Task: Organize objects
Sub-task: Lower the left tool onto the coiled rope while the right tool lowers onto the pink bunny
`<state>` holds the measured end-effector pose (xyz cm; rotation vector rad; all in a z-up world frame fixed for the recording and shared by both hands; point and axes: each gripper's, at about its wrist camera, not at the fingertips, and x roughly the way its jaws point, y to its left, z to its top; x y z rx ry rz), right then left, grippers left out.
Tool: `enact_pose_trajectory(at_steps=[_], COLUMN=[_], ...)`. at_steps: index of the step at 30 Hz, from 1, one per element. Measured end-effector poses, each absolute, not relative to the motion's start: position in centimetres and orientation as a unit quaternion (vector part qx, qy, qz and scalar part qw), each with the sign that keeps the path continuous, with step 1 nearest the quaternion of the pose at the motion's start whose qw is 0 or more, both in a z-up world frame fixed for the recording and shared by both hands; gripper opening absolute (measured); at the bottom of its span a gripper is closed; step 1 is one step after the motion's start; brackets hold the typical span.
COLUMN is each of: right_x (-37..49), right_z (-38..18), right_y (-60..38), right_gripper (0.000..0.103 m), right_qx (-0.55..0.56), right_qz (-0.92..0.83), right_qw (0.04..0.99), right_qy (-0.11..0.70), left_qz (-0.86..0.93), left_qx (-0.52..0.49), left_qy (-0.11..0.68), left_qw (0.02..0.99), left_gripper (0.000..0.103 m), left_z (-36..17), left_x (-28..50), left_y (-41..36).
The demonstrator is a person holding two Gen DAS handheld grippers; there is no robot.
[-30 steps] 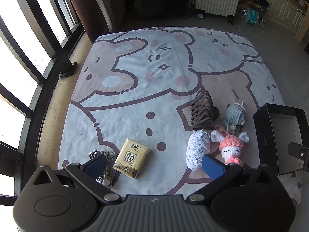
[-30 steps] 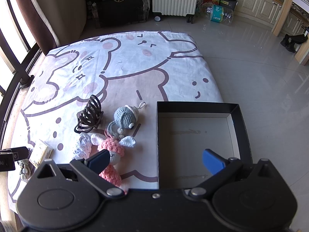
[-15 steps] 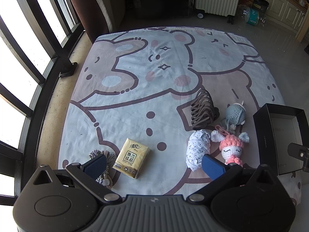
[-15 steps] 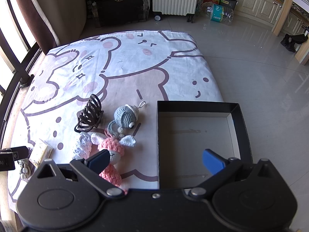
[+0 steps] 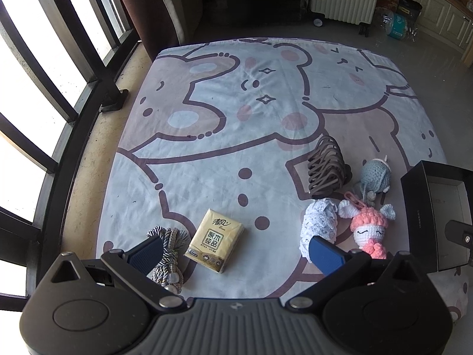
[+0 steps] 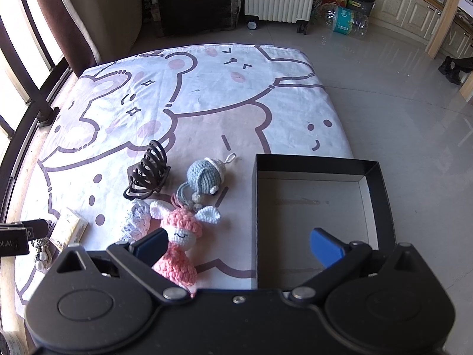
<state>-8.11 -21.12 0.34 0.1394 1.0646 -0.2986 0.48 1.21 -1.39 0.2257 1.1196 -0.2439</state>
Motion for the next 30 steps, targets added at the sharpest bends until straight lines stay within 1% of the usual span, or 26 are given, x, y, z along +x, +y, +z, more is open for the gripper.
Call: enact_pose_trajectory(at_steps=[5, 11, 17, 30], right_x=[-7.2, -6.1, -5.2, -2.9], right_z=[0.4, -0.5, -1.7, -4.5], right_y=[-20.8, -19.8, -19.8, -19.0], right_gripper=[0.103, 0.103, 0.103, 0.103], right_qx=[0.076, 0.059, 0.069, 0.069], right_qz=[-0.139, -0.124, -0.118, -0.097], right_qw=[0.85, 0.845, 0.836, 0.818], right_qy=[0.502, 0.517, 0.531, 0.563], left_qz=[-0.111, -0.111, -0.12, -0.109], left_qx=[0.105, 0.111, 0.124, 0.129], left_qy=[0.531, 0.537, 0.543, 0.581], left_qw=[0.833, 0.829, 0.822, 0.796], left_gripper=[0.103, 0.103, 0.103, 0.103], left_z=[-1.6, -2.4, -3.3, -7.0], left_x=[1.2, 2.0, 2.8, 5.5], left_y=[2.1, 2.6, 2.6, 4.5])
